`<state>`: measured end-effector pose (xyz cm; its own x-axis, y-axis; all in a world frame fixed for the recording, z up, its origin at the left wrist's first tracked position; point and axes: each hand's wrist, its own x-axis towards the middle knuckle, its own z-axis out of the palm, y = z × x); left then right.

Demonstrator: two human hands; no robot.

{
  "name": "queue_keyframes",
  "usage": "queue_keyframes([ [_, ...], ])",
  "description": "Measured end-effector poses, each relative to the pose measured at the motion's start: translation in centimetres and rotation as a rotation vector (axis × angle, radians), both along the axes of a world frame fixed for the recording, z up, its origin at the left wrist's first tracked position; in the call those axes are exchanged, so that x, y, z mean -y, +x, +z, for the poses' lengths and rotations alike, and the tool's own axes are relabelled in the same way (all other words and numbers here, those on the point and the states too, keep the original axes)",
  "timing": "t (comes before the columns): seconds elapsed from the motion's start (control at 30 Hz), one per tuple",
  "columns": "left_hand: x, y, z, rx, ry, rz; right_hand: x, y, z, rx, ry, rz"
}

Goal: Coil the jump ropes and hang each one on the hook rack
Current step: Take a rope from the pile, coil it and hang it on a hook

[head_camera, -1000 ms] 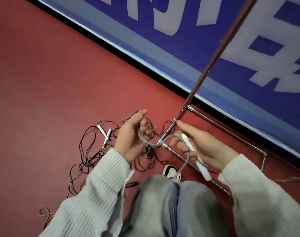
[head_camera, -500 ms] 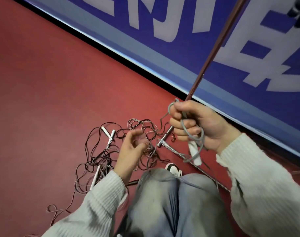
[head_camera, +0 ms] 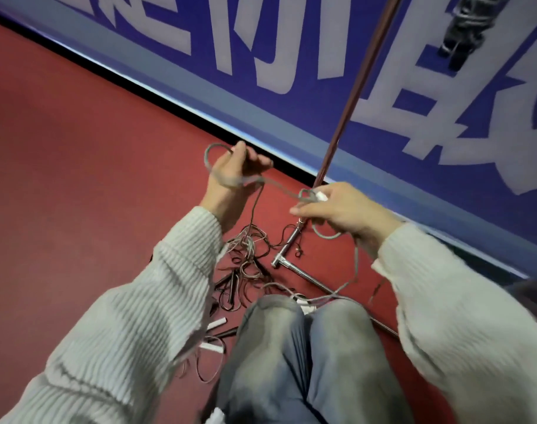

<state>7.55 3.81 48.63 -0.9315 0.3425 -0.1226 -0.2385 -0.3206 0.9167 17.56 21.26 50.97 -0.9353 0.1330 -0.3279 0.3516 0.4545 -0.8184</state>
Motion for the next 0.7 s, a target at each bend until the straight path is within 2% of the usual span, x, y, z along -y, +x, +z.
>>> queue_keyframes([
  [0.1,-0.1,0.9,3.4,-0.067,0.134,-0.194,2.6,-1.3,-2.4,-0.045,-0.009,-0.075],
  [0.2,-0.3,2.2,5.4,-0.106,0.118,-0.323,5.4,-3.1,-2.5,-0.119,-0.023,-0.039],
  [0.3,0.9,1.2,4.7,-0.246,0.097,-0.191,7.2,-5.2,-1.8,-0.211,-0.178,-0.213],
  [0.37,2.9,0.1,2.8,-0.313,0.05,-0.019,7.3,-6.4,-1.5,-0.236,-0.177,-0.23],
  [0.43,4.8,-0.2,0.5,-0.185,0.002,0.138,7.2,-7.0,-0.4,-0.244,-0.024,-0.113],
  [0.5,6.0,0.4,-2.1,-0.094,-0.154,0.233,6.4,-7.8,1.1,-0.417,0.019,-0.209],
  [0.53,6.4,0.6,-3.3,-0.09,-0.2,0.24,6.1,-8.2,2.3,-0.494,0.021,-0.242],
  [0.6,6.8,0.9,-4.7,-0.051,-0.241,0.236,6.2,-8.6,4.0,-0.529,0.031,-0.248],
  [0.7,7.3,0.9,-5.6,-0.094,-0.325,0.194,6.4,-8.6,6.7,-0.648,-0.213,-0.335],
])
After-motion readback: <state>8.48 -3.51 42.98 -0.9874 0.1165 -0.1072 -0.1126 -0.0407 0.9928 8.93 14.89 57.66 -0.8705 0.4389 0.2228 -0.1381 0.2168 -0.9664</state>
